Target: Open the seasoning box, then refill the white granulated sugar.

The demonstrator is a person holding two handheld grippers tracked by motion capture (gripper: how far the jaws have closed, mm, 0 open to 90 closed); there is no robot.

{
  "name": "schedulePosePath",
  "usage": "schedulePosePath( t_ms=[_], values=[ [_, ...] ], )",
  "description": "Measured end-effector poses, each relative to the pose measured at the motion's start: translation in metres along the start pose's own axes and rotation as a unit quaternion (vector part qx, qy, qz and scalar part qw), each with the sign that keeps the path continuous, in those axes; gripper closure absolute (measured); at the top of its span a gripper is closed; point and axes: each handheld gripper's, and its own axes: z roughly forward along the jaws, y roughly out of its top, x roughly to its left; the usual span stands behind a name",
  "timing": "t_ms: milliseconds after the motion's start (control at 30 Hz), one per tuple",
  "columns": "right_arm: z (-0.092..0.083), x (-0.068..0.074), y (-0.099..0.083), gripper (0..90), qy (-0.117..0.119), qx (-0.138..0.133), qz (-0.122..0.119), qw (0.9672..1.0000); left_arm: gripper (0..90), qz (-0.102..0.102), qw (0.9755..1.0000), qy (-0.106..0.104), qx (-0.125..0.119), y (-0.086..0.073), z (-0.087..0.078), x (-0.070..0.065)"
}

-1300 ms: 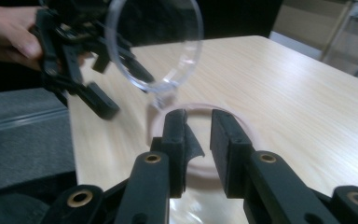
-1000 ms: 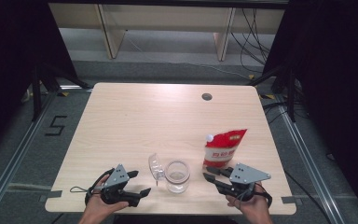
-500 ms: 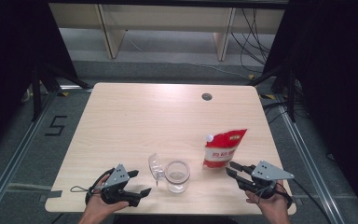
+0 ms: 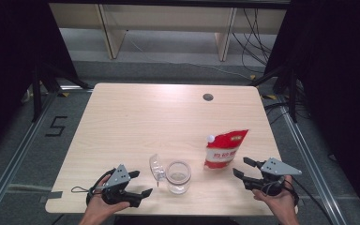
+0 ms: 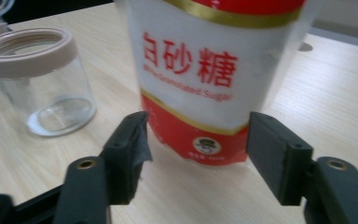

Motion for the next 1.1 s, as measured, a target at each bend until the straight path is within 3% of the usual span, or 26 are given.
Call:
schedulePosePath(
  t_ms=[67,100,200,233,300,333,433,533,700,733,833,900,933,967,1033,1067,1100],
  values=[
    [0.001,-0.006,-0.002,34.3,-0.005,-0.009,-0.005,0.9999,19.8,0.0,1.0,0.0,-0.001,0.0,0.0,0.0],
    [0.001,-0.006,-0.003,33.1,-0.006,-0.004,0.012,0.9999,19.8,0.0,1.0,0.0,0.0,0.0,0.0,0.0],
    [0.001,-0.012,-0.005,29.9,-0.024,-0.007,-0.003,0.9997,19.7,0.004,1.0,0.002,0.003,0.0,0.001,0.001],
    [0.001,-0.01,-0.006,29.4,-0.024,-0.003,0.019,0.9995,19.7,0.005,1.0,0.003,0.001,0.0,0.001,0.0],
    [0.002,-0.014,-0.008,29.4,-0.022,-0.007,0.009,0.9997,19.7,0.007,0.9999,0.006,0.007,0.001,0.0,0.0],
    [0.003,-0.013,-0.009,29.0,-0.021,-0.004,0.021,0.9996,19.7,0.005,1.0,0.006,0.006,0.001,0.0,0.0],
    [0.003,-0.013,-0.01,28.3,-0.024,-0.006,0.02,0.9995,19.7,0.006,0.9999,0.007,0.006,0.001,0.0,0.0],
    [0.004,-0.015,-0.01,27.6,-0.025,-0.01,0.006,0.9996,19.7,0.005,1.0,0.004,0.004,0.001,0.0,0.0],
    [0.003,-0.013,-0.011,26.6,-0.029,-0.008,0.02,0.9993,19.7,0.007,1.0,0.003,0.004,0.001,0.0,-0.001],
    [0.004,-0.015,-0.011,26.5,-0.031,-0.011,0.01,0.9994,19.7,0.016,0.9998,0.007,0.012,0.002,-0.001,0.001],
    [0.005,-0.017,-0.011,26.5,-0.031,-0.012,0.006,0.9994,19.7,0.006,1.0,0.005,0.005,0.001,0.0,-0.001],
    [0.005,-0.014,-0.011,25.9,-0.03,-0.004,0.028,0.9992,19.7,0.004,1.0,0.006,0.003,0.001,0.0,-0.001],
    [0.005,-0.014,-0.011,25.7,-0.029,-0.004,0.027,0.9992,19.7,0.005,1.0,0.005,0.002,0.001,0.0,-0.001],
    [0.006,-0.018,-0.01,25.3,-0.031,-0.005,0.008,0.9995,19.7,0.01,0.9999,0.004,0.002,0.001,0.0,-0.001],
    [0.006,-0.016,-0.01,22.5,-0.032,-0.002,0.026,0.9992,19.7,0.012,0.9999,0.003,0.004,0.001,0.001,0.0],
    [0.009,-0.02,-0.01,21.1,-0.032,-0.007,0.011,0.9994,19.7,0.012,0.9999,0.003,0.004,0.001,0.001,0.0],
    [0.01,-0.019,-0.01,20.6,-0.029,-0.005,0.028,0.9992,19.7,0.007,1.0,0.001,0.006,0.0,0.001,-0.001]
  ],
)
